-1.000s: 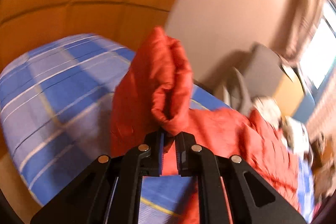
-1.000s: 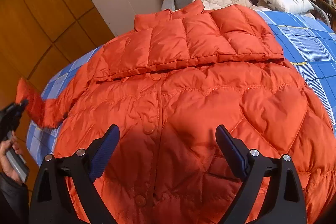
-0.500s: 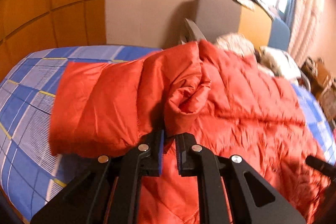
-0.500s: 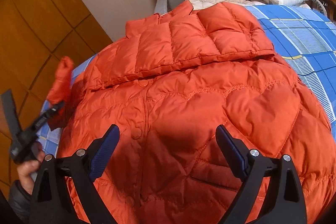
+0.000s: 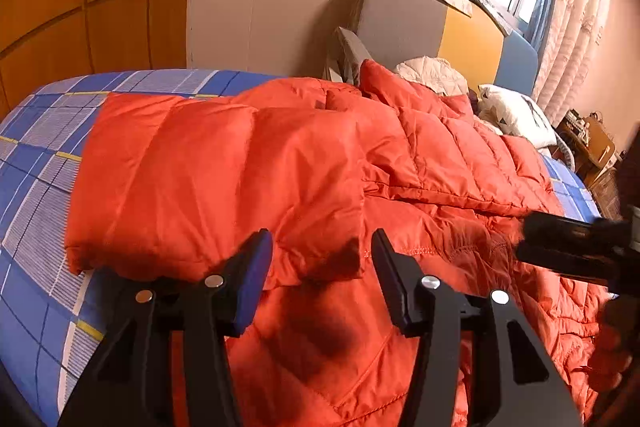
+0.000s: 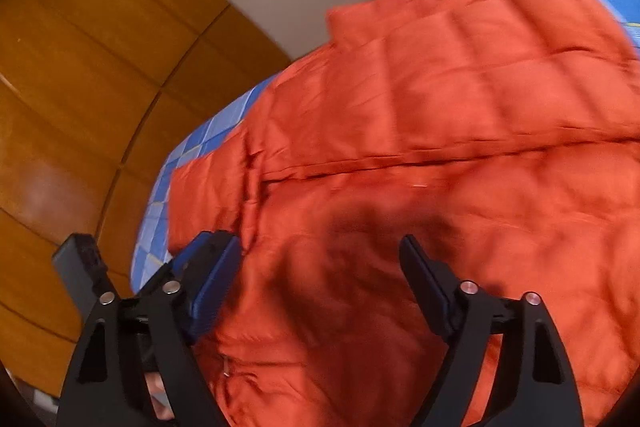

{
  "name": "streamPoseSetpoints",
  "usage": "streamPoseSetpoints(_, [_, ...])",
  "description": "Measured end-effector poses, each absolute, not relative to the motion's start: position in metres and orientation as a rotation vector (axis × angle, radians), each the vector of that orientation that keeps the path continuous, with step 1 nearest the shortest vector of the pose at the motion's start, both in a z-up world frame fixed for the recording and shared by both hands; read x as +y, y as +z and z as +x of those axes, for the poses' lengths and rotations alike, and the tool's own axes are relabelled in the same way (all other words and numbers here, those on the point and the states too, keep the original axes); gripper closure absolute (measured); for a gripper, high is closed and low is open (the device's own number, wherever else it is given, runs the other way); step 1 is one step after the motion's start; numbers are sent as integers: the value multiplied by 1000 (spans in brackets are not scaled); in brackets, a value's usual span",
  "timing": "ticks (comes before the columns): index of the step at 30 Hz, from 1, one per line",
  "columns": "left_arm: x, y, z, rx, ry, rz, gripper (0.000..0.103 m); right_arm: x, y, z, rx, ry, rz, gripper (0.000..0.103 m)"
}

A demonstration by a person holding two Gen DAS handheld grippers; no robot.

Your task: Fold large clothes

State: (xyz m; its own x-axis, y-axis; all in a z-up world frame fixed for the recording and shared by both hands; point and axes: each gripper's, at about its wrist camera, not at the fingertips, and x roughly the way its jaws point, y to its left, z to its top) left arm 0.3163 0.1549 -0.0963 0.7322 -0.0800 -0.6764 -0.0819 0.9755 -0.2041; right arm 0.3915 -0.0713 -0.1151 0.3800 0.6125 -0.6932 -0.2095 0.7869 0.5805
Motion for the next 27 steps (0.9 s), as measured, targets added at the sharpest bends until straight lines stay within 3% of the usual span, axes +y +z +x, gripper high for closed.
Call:
streamPoseSetpoints(2, [161, -94, 308, 738, 12, -241, 50, -54, -117, 401, 1077, 586, 447, 33])
streamPoseSetpoints(12, [203, -103, 267, 748, 108, -318, 46, 46, -140, 436, 1179, 676, 403, 33])
streamPoseSetpoints(13, [206, -105, 266, 751, 117, -323, 44, 54, -141, 436, 1181, 675, 383, 36])
streamPoseSetpoints(14, [209, -107, 266, 756, 125, -330, 44, 66, -143, 435, 1186, 677, 345, 50])
streamPoseSetpoints(15, [213, -109, 264, 762, 137, -342, 44, 77, -144, 433, 1189, 670, 298, 57])
streamPoseSetpoints(17, [221, -114, 261, 773, 165, -365, 43, 89, -140, 428, 1168, 674, 228, 86])
streamPoseSetpoints(19, [226, -117, 259, 776, 183, -382, 41, 95, -124, 425, 1112, 680, 185, 93])
streamPoseSetpoints(27, [236, -120, 266, 783, 248, -408, 37, 57, -37, 433, 891, 645, 189, 95])
